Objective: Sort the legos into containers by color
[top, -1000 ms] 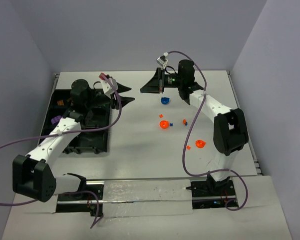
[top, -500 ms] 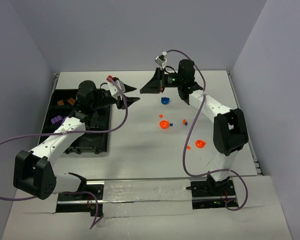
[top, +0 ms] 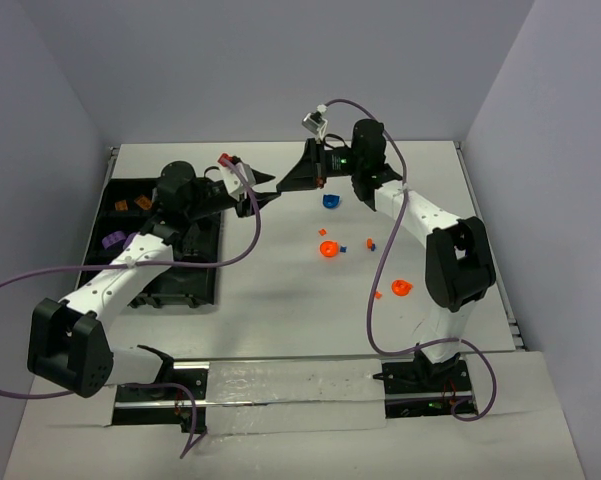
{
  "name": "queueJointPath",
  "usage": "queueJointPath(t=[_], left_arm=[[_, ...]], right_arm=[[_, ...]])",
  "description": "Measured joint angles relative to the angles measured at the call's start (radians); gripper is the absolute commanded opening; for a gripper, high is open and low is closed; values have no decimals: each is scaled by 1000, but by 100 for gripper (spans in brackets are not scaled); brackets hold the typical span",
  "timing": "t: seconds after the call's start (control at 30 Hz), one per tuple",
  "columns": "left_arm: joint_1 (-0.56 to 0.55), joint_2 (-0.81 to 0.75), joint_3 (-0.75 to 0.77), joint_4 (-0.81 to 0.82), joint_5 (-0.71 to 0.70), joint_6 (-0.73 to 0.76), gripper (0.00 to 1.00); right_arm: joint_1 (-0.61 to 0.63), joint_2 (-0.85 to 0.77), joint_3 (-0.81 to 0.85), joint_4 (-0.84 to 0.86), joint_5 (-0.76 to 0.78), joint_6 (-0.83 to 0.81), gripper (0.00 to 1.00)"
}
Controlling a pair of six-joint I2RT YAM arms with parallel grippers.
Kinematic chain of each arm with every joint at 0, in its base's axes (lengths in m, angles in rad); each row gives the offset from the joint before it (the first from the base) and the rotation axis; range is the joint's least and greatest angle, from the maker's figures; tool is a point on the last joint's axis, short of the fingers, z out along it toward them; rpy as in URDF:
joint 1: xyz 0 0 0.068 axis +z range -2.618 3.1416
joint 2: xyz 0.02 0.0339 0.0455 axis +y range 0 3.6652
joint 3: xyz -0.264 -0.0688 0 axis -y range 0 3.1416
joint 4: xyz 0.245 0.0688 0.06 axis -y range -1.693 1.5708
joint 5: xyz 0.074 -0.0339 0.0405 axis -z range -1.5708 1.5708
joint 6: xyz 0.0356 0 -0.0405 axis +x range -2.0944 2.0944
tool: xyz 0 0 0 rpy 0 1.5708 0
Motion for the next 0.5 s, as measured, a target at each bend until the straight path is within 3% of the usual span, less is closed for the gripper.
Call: queueJointPath(t=[0.1, 0.33, 0.4, 0.5], left_arm=[[-3, 0, 0, -4, 4, 6, 40], [-8, 0, 0, -6, 19, 26, 13], [-9, 0, 0, -6, 20, 30, 5], [-9, 0, 0, -10, 19, 33, 0]], right_arm=[[0, 6, 6, -2, -2, -4, 0], [0, 9, 17, -8, 1, -9, 4], [0, 9, 18, -10, 2, -9, 19], [0, 10, 18, -14, 1, -9, 30]])
